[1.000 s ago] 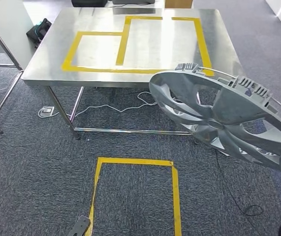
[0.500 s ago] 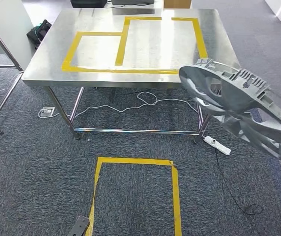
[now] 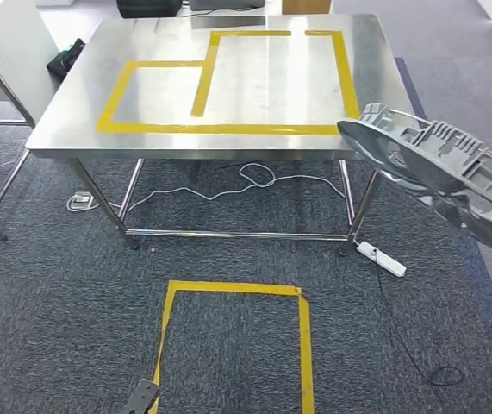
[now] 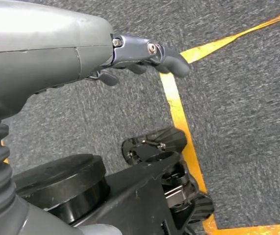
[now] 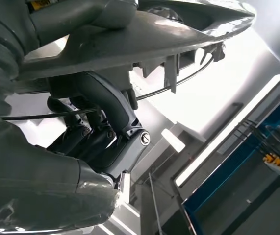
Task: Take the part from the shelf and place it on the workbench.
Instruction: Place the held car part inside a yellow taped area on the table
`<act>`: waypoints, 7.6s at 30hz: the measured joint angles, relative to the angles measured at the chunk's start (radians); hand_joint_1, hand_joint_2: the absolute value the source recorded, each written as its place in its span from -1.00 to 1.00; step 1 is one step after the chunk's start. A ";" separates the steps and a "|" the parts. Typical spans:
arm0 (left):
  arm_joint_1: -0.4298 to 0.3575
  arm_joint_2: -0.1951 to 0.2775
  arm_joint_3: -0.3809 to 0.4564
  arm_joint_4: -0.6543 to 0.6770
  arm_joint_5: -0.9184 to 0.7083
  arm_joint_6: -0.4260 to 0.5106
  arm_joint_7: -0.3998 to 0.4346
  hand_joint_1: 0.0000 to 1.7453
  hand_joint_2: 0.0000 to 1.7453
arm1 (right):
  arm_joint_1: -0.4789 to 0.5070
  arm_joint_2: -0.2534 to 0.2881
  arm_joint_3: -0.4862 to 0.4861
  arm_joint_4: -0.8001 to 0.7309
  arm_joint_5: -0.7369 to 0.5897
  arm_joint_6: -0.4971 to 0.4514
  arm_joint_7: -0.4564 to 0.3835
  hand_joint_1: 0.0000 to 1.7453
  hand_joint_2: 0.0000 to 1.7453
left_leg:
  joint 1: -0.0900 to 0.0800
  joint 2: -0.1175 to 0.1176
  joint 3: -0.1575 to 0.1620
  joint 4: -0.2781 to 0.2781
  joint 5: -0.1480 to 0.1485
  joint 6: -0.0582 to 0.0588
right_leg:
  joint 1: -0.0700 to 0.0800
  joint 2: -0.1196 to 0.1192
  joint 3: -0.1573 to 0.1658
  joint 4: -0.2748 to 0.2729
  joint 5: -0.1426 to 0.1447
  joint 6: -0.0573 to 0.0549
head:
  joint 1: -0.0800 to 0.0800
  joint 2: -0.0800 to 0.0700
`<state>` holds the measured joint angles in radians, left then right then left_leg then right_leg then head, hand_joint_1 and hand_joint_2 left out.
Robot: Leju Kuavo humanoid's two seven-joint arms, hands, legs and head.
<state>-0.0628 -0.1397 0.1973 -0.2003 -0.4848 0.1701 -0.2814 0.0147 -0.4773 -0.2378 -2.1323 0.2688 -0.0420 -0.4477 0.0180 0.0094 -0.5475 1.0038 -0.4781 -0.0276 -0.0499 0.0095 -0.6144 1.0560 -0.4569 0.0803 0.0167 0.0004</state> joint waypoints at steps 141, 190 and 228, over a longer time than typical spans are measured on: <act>-0.023 -0.010 0.014 0.002 -0.113 -0.016 0.001 -1.00 1.00 | 0.068 -0.256 0.204 0.053 0.338 -0.044 0.099 1.00 1.00 | -0.025 -0.023 -0.071 0.007 0.048 0.063 | 0.021 -0.004 0.031 0.055 -0.106 0.004 | -0.008 0.000; -0.077 -0.034 -0.019 -0.003 -0.242 -0.059 0.072 -1.00 1.00 | -0.536 0.194 1.066 0.978 0.599 -0.009 0.105 1.00 1.00 | -0.011 -0.023 -0.163 0.274 -0.103 -0.006 | 0.031 -0.005 -0.001 -0.033 0.026 -0.057 | -0.032 0.000; -0.067 -0.049 -0.023 -0.003 -0.283 -0.015 -0.041 -1.00 1.00 | -0.729 0.266 1.264 1.348 0.657 -0.130 0.035 1.00 1.00 | 0.001 -0.022 -0.074 0.011 0.071 0.018 | 0.031 -0.002 0.062 -0.058 -0.005 -0.009 | -0.032 0.000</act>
<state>-0.1301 -0.1888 0.1743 -0.2029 -0.7677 0.1555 -0.3225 -0.7143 -0.2116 1.0261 -0.7842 0.9259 -0.1724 -0.4128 0.0189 -0.0126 -0.6219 1.0149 -0.4073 -0.0094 -0.0191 0.0071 -0.5524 0.9976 -0.4623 0.0711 -0.0155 0.0004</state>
